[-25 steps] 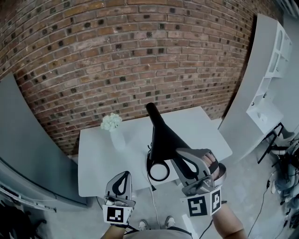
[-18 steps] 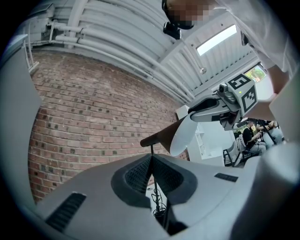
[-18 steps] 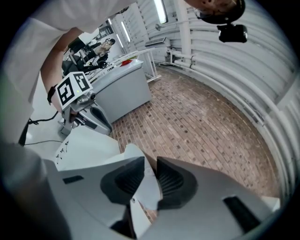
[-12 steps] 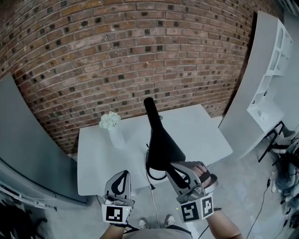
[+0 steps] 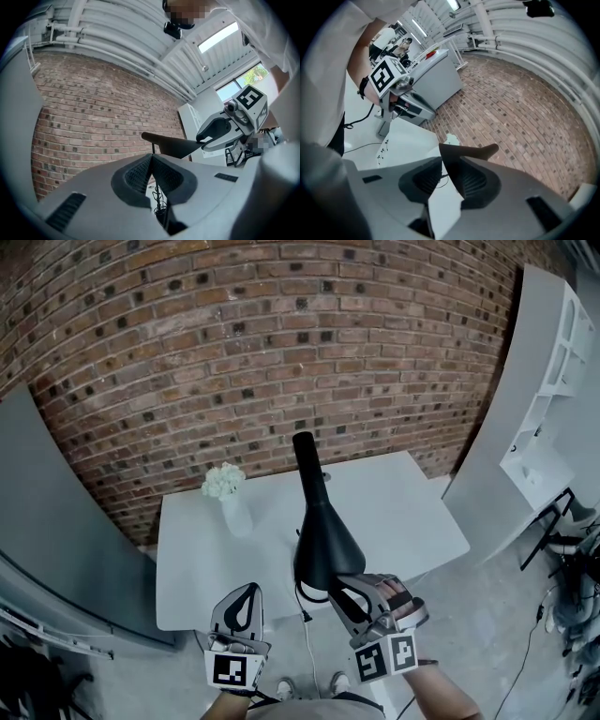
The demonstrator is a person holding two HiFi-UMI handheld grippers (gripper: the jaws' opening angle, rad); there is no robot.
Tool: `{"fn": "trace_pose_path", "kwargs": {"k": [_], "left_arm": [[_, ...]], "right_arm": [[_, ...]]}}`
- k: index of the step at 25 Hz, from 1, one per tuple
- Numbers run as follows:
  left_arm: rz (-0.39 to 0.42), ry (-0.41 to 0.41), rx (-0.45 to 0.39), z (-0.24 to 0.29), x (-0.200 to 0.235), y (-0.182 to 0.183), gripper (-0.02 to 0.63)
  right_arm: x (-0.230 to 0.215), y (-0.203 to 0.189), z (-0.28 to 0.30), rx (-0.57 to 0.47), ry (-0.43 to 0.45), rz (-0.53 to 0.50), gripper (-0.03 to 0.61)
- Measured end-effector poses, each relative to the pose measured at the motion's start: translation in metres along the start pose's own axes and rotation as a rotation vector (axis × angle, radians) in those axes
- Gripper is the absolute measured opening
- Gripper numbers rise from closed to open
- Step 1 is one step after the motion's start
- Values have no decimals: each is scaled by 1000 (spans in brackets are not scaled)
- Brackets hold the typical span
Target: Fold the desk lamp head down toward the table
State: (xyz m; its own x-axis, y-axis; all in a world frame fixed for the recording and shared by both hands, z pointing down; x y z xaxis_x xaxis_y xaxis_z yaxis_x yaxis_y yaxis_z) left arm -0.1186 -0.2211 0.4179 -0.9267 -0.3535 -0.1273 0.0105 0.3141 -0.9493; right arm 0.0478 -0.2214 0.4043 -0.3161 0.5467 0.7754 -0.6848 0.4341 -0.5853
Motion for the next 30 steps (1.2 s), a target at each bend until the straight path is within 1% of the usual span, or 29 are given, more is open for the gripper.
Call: {"fn": "trace_pose_path", "kwargs": {"k": [3, 8, 11, 14, 25, 30], "left_arm": [[3, 1, 0, 1, 0, 0, 9], [16, 9, -1, 4, 1, -2, 8], [-2, 18, 17, 4, 0, -5, 8], [21, 32, 10, 5, 2, -5, 8], [44, 72, 33, 13, 7, -13, 9], [50, 82, 31, 20, 11, -15, 9]], "right_arm": [[7, -9, 7, 18, 42, 13, 115], [17, -23, 20, 44, 86, 6, 133], [24, -33, 29, 44, 123, 43, 133], [28, -43, 38, 45, 147, 46, 133], [39, -75, 67, 52, 207, 61, 128], [36, -77, 73, 27, 217, 60, 118]]}}
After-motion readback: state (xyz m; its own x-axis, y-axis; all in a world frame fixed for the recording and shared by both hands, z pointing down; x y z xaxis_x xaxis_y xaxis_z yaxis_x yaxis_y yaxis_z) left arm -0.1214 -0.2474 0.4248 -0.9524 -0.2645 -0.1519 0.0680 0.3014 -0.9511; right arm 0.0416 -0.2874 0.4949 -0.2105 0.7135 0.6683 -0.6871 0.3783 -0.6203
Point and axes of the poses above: the fingertips, and each gripper's own axes: z forward along the fingers, x to its left, y out of its top, the point moved 4 cm from there along -z, backward along the fingers, and after that the axes turned 8 degrees about -x, right-handed, at the moved point
